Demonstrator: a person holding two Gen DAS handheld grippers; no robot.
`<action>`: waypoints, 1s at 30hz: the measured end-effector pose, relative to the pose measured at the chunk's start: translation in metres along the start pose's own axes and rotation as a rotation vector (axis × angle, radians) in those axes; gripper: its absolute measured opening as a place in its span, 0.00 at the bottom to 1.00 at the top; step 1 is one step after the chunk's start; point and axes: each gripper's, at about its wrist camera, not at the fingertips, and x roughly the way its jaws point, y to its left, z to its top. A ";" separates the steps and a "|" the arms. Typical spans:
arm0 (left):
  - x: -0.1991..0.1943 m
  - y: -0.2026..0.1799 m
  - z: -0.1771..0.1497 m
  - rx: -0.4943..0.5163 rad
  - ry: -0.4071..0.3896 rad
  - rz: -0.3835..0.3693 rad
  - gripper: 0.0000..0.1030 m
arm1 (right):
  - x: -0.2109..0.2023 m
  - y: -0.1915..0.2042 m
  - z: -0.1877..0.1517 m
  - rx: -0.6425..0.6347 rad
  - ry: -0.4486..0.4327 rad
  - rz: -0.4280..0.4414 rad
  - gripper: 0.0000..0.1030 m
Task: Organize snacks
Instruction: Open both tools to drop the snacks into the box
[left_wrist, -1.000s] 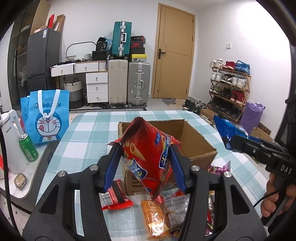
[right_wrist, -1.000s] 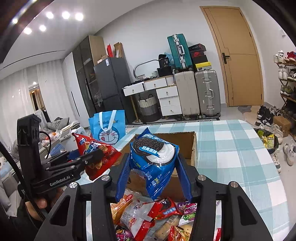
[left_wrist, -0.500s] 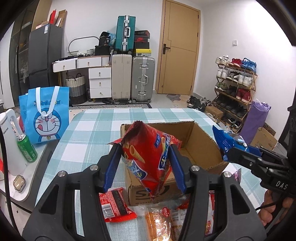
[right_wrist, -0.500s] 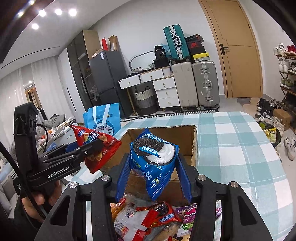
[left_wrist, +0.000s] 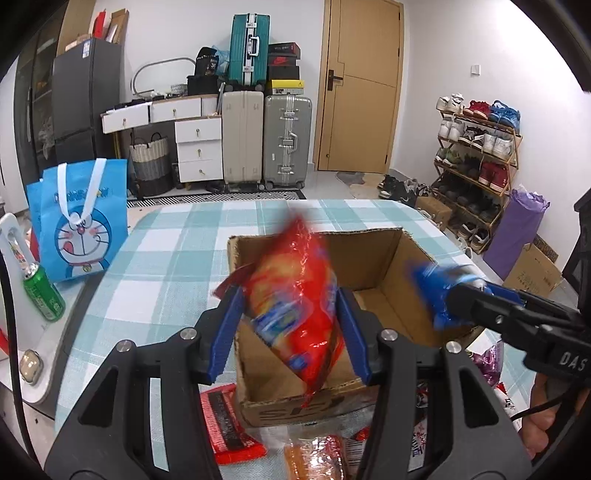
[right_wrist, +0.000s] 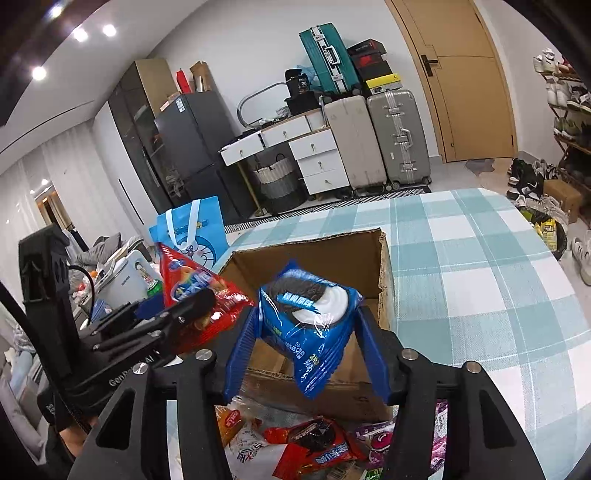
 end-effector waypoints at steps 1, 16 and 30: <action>0.001 0.000 0.000 -0.006 0.001 -0.012 0.48 | -0.002 0.000 0.000 -0.003 -0.008 0.006 0.58; -0.055 0.025 -0.035 0.012 -0.008 0.011 0.99 | -0.072 -0.022 -0.027 0.004 -0.035 -0.039 0.99; -0.108 0.050 -0.093 -0.018 0.022 0.018 0.99 | -0.094 0.000 -0.080 -0.113 0.055 -0.098 1.00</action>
